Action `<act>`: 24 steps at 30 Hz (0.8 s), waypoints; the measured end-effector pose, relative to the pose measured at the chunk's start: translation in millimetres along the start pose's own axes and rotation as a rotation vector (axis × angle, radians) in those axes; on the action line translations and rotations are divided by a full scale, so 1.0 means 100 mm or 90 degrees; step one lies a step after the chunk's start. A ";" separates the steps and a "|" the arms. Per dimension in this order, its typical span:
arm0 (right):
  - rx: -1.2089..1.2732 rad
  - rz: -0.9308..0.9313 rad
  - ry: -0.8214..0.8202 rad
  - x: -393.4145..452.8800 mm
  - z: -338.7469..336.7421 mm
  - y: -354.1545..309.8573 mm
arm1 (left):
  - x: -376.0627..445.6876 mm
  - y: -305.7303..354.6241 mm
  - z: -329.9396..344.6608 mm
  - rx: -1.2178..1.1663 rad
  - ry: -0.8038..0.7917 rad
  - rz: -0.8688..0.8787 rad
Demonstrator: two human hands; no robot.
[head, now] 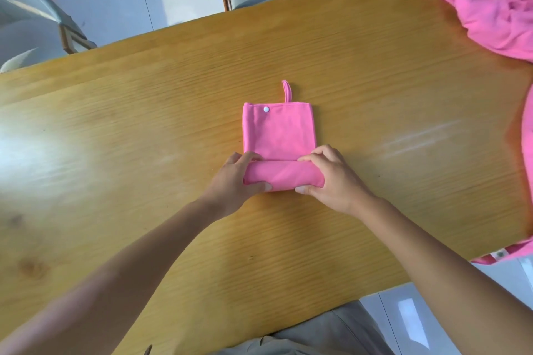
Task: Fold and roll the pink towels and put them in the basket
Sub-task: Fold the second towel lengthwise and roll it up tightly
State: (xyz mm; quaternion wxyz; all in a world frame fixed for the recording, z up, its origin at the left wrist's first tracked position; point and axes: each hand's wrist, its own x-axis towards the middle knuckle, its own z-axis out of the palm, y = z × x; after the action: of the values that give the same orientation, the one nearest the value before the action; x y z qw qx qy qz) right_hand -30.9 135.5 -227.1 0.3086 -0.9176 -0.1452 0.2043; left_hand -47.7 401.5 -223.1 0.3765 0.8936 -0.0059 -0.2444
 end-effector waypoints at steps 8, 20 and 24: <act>0.057 0.092 0.053 0.21 -0.01 -0.09 | 0.07 0.01 0.10 -0.185 0.147 -0.189; 0.029 0.239 0.091 0.62 -0.07 -0.20 | 0.23 0.03 0.30 0.443 0.218 0.229; 0.017 0.233 0.175 0.59 0.02 -0.24 | 0.40 0.06 0.13 0.401 0.225 0.282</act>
State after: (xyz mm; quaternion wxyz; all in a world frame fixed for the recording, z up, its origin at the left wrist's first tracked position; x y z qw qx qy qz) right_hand 16.3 177.8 -230.7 0.2955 -0.9436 0.0701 0.1319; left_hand -17.4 380.9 -244.5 0.1235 0.9703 -0.2075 0.0133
